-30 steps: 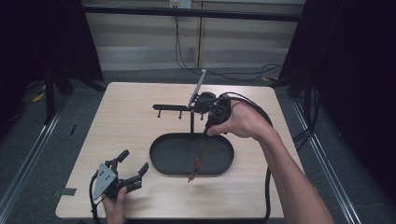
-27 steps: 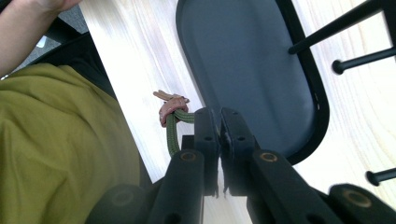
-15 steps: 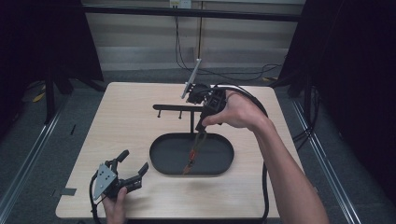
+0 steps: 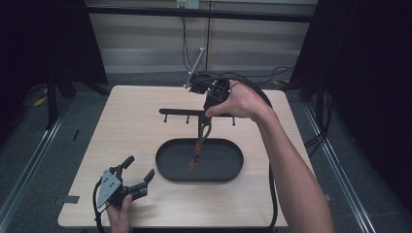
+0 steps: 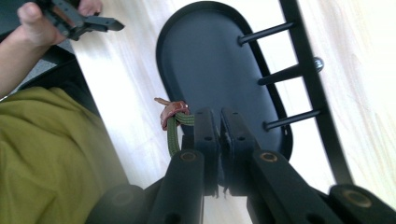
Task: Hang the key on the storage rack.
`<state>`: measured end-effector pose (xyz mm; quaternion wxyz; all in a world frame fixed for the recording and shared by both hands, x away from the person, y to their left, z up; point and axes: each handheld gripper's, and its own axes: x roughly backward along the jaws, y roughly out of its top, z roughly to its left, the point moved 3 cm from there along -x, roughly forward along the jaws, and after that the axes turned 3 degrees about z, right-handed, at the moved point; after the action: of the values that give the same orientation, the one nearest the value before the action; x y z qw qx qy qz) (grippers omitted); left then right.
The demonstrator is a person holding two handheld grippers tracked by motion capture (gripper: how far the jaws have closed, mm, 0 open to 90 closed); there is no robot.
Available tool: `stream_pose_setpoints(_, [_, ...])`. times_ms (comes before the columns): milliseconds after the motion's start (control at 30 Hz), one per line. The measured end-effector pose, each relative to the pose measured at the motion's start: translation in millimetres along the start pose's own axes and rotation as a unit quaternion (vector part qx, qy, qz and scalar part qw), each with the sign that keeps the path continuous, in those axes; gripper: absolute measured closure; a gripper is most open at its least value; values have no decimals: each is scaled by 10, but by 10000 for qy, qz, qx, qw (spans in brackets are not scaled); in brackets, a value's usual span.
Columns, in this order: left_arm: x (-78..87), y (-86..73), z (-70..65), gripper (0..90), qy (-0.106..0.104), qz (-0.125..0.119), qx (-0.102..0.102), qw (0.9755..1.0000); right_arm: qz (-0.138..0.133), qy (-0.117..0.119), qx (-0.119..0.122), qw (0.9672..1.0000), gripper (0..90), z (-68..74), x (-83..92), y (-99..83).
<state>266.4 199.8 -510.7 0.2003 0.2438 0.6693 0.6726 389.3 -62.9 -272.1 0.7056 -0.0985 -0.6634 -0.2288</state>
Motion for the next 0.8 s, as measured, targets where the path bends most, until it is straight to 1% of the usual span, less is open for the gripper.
stream_pose_setpoints(33, [0, 0, 1, 158, 3, 0, -4, 10000, 10, -2, -15, 10000, 860, -17, -8, 12])
stream_pose_setpoints(67, [1, 0, 1, 158, 2, 4, -8, 10000, -2, -56, -53, 10000, 860, -60, -36, 31])
stream_pose_setpoints(100, [2, -1, 3, 158, 1, 15, -24, 10000, -2, -56, -53, 10000, 860, -60, -36, 31])
stream_pose_setpoints(133, [2, -1, 3, 158, 2, 14, -23, 10000, -3, -81, -81, 9999, 860, -89, -49, 38])
stream_pose_setpoints(200, [3, -1, 3, 158, 8, 20, -25, 10000, 75, -108, -92, 9999, 860, -136, -73, 42])
stream_pose_setpoints(233, [3, -1, 2, 158, 4, 20, -24, 10000, 94, -132, -137, 9998, 860, -150, -86, 42])
stream_pose_setpoints(267, [3, -1, 3, 158, 6, 21, -26, 10000, 73, -176, -165, 9997, 860, -182, -109, 41])
stream_pose_setpoints(300, [3, -1, 2, 158, 4, 21, -24, 10000, 73, -176, -165, 9997, 860, -182, -109, 41])
stream_pose_setpoints(367, [3, -1, 3, 158, 6, 21, -27, 10000, 106, -230, -198, 9995, 860, -220, -118, 38])
stream_pose_setpoints(400, [3, -1, 2, 158, 2, 20, -23, 10000, 69, -260, -224, 9994, 860, -245, -126, 36])
stream_pose_setpoints(467, [3, -1, 2, 158, 2, 21, -22, 10000, 127, -244, -224, 9994, 860, -272, -147, 25])
stream_pose_setpoints(533, [2, -1, 3, 158, 1, 15, -23, 10000, 84, -224, -196, 9995, 860, -298, -172, 22])
stream_pose_setpoints(567, [3, -1, 3, 158, 5, 22, -24, 10000, 105, -224, -177, 9995, 859, -308, -177, 22])
stream_pose_setpoints(600, [3, -1, 2, 158, 3, 20, -21, 10000, 52, -240, -112, 9996, 859, -322, -183, 27])
stream_pose_setpoints(633, [2, -1, 2, 158, 0, 14, -22, 10000, 54, -218, -120, 9997, 860, -327, -187, 30])
stream_pose_setpoints(700, [2, -1, 3, 158, 1, 15, -23, 10000, 53, -245, -91, 9996, 859, -343, -211, 37])
stream_pose_setpoints(733, [2, -1, 3, 158, -1, 15, -24, 10000, 90, -263, -121, 9995, 859, -349, -218, 38])
stream_pose_setpoints(800, [3, -1, 3, 158, 2, 17, -26, 10000, 82, -337, -138, 9993, 859, -371, -230, 41])
